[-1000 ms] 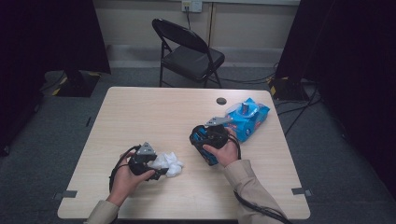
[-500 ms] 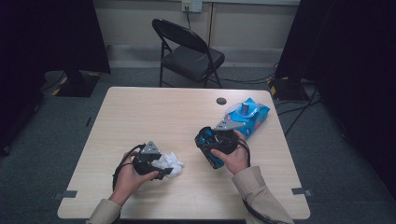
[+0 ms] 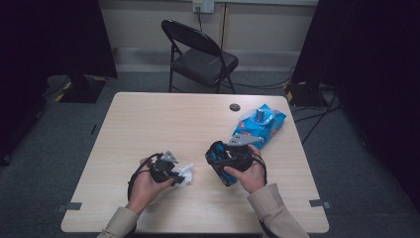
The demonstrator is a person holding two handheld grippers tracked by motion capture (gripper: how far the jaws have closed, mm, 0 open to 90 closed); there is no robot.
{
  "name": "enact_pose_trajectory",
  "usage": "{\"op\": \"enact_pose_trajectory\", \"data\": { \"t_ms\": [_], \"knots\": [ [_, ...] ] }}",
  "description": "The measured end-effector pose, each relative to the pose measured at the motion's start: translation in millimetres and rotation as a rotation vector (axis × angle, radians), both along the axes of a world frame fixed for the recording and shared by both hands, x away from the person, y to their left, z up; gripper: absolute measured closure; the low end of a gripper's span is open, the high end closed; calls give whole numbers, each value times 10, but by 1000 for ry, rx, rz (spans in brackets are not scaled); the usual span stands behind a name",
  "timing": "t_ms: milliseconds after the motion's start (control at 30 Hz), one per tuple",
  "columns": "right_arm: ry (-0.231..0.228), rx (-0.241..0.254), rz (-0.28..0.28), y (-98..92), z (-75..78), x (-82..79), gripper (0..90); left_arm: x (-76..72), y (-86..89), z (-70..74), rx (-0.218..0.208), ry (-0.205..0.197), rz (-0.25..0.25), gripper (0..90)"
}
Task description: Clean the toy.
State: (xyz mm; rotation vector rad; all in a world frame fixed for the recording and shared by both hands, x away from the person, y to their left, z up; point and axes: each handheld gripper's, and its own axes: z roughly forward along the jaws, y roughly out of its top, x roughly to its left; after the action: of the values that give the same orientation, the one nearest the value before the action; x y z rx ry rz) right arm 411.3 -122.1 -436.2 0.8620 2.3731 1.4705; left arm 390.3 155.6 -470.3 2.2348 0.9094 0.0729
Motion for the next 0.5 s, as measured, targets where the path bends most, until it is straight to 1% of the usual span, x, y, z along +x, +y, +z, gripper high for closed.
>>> {"op": "enact_pose_trajectory", "data": {
  "t_ms": [33, 67, 100, 167, 233, 300, 367, 500],
  "knots": [
    [1, -3, 5, 11, -5, -13, 256, 23, 11, 66, -49, -10, 22, 818],
    [1, -7, 12, 26, -12, -26, 256, 38, 16, 115, -61, -21, 27, 820],
    [4, -6, 16, 36, -16, -33, 256, 62, 14, 195, -78, -43, 37, 822],
    [11, -1, 28, 63, -26, -47, 256, 114, 14, 315, -129, -53, 52, 823],
    [15, 0, 35, 85, -27, -54, 256, 167, 0, 422, -150, -74, 61, 824],
    [19, 4, 43, 111, -29, -57, 256, 227, -22, 506, -169, -81, 71, 824],
    [26, 21, 49, 129, -25, -60, 256, 286, -72, 568, -183, -88, 76, 824],
    [21, 30, 65, 172, 5, -73, 256, 385, -192, 663, -226, -71, 80, 824]
  ]
}}
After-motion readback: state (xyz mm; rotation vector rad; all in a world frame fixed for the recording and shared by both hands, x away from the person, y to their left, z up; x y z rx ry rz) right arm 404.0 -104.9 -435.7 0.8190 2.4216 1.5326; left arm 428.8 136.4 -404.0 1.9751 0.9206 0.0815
